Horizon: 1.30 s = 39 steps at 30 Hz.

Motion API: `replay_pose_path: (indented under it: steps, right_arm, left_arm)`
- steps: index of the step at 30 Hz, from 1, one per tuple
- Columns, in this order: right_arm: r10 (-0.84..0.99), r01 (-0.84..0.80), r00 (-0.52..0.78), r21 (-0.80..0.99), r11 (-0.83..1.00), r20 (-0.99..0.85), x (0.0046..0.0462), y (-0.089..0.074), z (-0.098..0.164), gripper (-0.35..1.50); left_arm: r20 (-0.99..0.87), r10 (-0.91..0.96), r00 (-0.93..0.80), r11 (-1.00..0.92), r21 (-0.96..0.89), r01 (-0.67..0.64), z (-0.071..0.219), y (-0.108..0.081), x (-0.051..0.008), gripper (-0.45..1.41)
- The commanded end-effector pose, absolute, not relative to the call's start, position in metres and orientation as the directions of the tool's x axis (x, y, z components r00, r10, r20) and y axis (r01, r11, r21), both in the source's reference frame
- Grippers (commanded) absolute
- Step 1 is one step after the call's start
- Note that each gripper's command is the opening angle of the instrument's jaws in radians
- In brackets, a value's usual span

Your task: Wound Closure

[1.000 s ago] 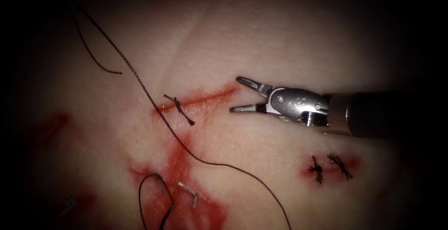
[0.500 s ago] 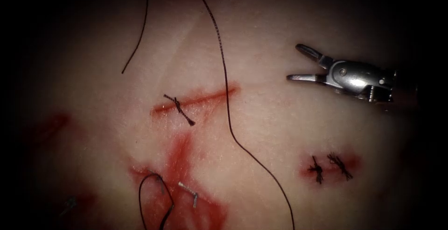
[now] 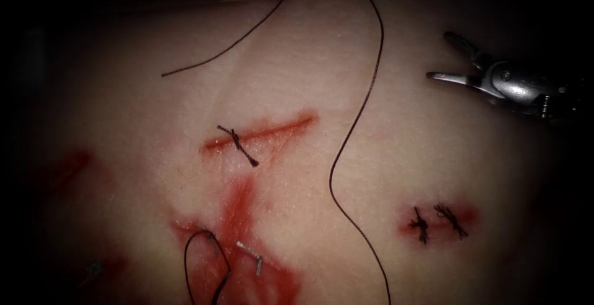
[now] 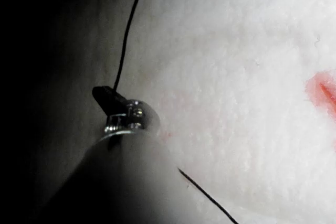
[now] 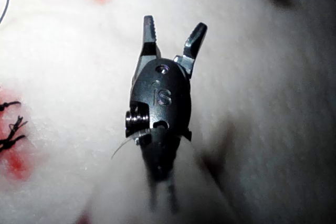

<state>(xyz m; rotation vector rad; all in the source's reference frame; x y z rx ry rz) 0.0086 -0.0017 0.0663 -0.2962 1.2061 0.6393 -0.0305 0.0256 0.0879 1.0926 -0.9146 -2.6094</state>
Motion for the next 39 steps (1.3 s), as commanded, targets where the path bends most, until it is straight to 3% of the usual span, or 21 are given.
replay_pose_path:
  steps: [1,13,15,16,17,19,20,22,28,29,34,39]
  right_arm:
    - [0.299,-0.598,0.205,0.123,0.792,-0.932,0.0093,-0.002,0.067,0.91]
    - [0.297,-0.593,0.208,0.121,0.796,-0.932,0.0094,-0.002,0.066,0.91]
    - [0.297,-0.593,0.208,0.121,0.796,-0.932,0.0095,-0.002,0.067,0.91]
    - [0.297,-0.593,0.208,0.121,0.796,-0.932,0.0095,-0.002,0.067,0.91]
    - [0.297,-0.594,0.209,0.12,0.795,-0.932,0.0095,-0.002,0.067,0.91]
    - [0.295,-0.591,0.206,0.122,0.797,-0.933,0.0096,-0.002,0.067,0.91]
    - [0.295,-0.592,0.206,0.121,0.797,-0.933,0.0097,-0.002,0.067,0.91]
    - [0.294,-0.59,0.205,0.122,0.798,-0.933,0.0097,-0.002,0.067,0.91]
    - [0.294,-0.588,0.204,0.123,0.8,-0.934,0.0097,-0.002,0.067,0.91]
    - [0.294,-0.587,0.204,0.124,0.8,-0.934,0.0096,-0.002,0.067,0.91]
    - [0.294,-0.587,0.203,0.124,0.8,-0.934,0.0095,-0.002,0.066,0.91]
    - [0.293,-0.588,0.195,0.127,0.799,-0.936,0.0094,-0.002,0.066,0.94]
  left_arm:
    - [-0.591,-0.373,-0.715,-0.801,0.594,-0.073,0.089,0.026,-0.0316,-0.45]
    - [-0.553,-0.438,-0.709,-0.823,0.564,0.068,0.096,0.02,-0.0371,-0.45]
    - [-0.572,-0.419,-0.705,-0.847,0.525,0.078,0.096,0.02,-0.0371,0.42]
    - [-0.572,-0.419,-0.705,-0.847,0.525,0.078,0.096,0.02,-0.0371,0.42]
    - [-0.576,-0.418,-0.703,-0.859,0.503,0.098,0.096,0.02,-0.037,0.66]
    - [-0.592,-0.389,-0.706,-0.878,0.469,0.09,0.096,0.02,-0.0369,0.86]
    - [-0.609,-0.36,-0.706,-0.896,0.438,0.079,0.096,0.02,-0.0368,1.08]
    - [-0.63,-0.331,-0.702,-0.909,0.413,0.058,0.096,0.02,-0.0365,1.25]
    - [-0.687,-0.283,-0.669,-0.935,0.352,0.033,0.092,0.02,-0.0343,1.33]
    - [-0.709,-0.249,-0.659,-0.953,0.302,0.035,0.091,0.02,-0.0333,1.23]
    - [-0.764,-0.101,-0.637,-0.995,0.094,0.045,0.087,0.019,-0.0288,1.3]
    - [-0.832,-0.057,-0.552,-0.994,0.102,-0.05,0.082,0.019,-0.0241,1.26]
